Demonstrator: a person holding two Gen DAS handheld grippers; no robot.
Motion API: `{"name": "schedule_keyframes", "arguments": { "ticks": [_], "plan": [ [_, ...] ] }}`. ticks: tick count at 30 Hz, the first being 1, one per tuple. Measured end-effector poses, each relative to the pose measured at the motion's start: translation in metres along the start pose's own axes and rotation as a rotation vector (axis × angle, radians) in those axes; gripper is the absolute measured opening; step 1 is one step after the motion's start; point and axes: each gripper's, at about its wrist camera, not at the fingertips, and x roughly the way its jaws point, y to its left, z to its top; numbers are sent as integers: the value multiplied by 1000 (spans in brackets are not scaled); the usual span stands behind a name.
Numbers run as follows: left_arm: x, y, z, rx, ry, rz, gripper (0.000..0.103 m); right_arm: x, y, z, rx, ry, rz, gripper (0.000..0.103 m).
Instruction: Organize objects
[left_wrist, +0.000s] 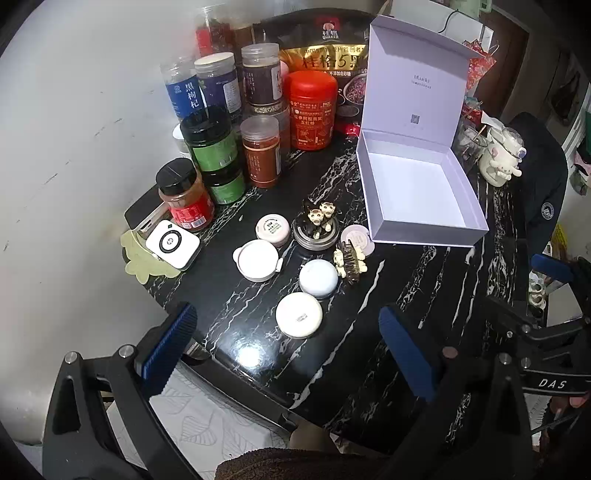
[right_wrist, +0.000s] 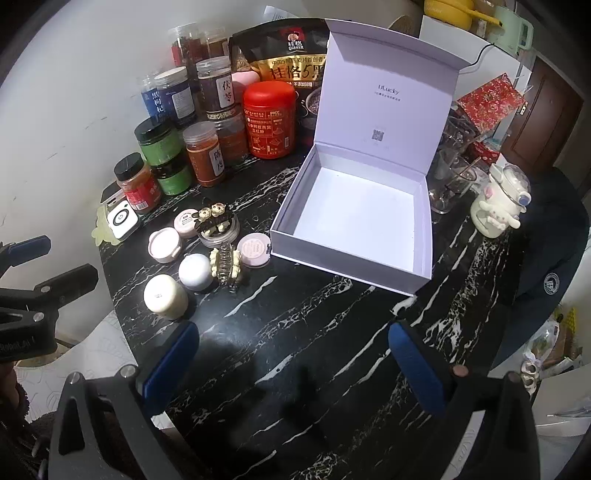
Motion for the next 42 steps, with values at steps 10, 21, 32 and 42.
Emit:
{"name": "schedule_keyframes", "arguments": {
  "ticks": [10,21,32,42],
  "plan": [
    [-11,3,-6,-3,-16,9,100,-9,4,-5,25,-4,-22,103],
    [-12,5,-6,-2,-17,6,100,-13,4,-9,49,12,-47,103],
    [-19,7,-9,-5,-21,6,100,-15,3,-11,81,30,-75,103],
    [-19,2,-9,3,-19,6,100,-18,0,-14,120,48,-95,103]
  ]
}}
